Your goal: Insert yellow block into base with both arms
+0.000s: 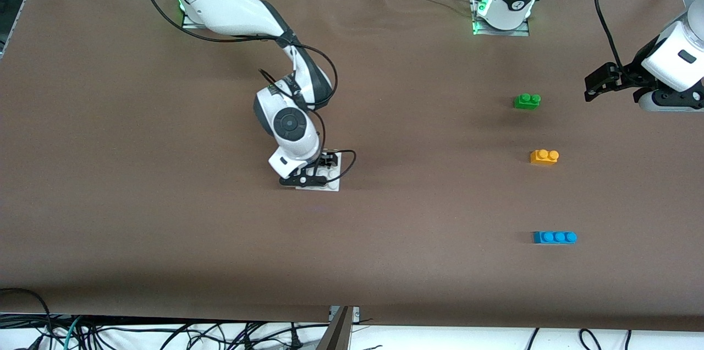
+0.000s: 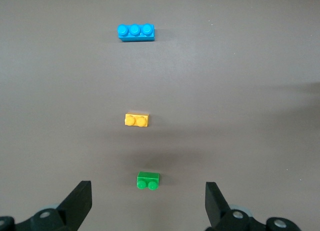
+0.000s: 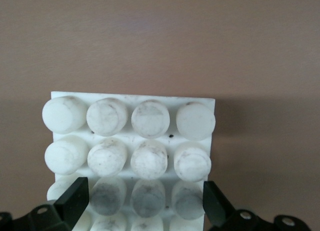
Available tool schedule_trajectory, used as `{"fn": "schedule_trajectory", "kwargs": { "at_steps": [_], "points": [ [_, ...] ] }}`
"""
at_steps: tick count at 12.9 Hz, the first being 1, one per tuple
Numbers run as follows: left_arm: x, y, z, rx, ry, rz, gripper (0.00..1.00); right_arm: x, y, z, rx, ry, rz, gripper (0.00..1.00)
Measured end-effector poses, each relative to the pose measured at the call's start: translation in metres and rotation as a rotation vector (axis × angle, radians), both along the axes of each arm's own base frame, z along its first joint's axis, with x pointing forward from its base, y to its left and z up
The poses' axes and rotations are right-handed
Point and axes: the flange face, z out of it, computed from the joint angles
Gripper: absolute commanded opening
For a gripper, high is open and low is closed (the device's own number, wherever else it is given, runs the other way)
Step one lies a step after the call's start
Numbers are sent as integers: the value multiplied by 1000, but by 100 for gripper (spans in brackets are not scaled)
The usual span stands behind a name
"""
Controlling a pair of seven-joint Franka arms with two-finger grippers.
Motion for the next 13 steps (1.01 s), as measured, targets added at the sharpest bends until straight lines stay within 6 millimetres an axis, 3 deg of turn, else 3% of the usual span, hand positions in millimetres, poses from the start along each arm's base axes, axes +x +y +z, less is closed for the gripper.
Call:
{"fn": "schedule_trajectory", "kwargs": {
  "at_steps": [5,8,13],
  "points": [
    [0,0,0,0,0,0,100,-30,64,0,27,-32,12,100],
    [0,0,0,0,0,0,100,-51,93,-1,48,-55,55,100],
    [0,0,-3,0,11,0,100,-54,100,3,54,-66,68,100]
  ]
}}
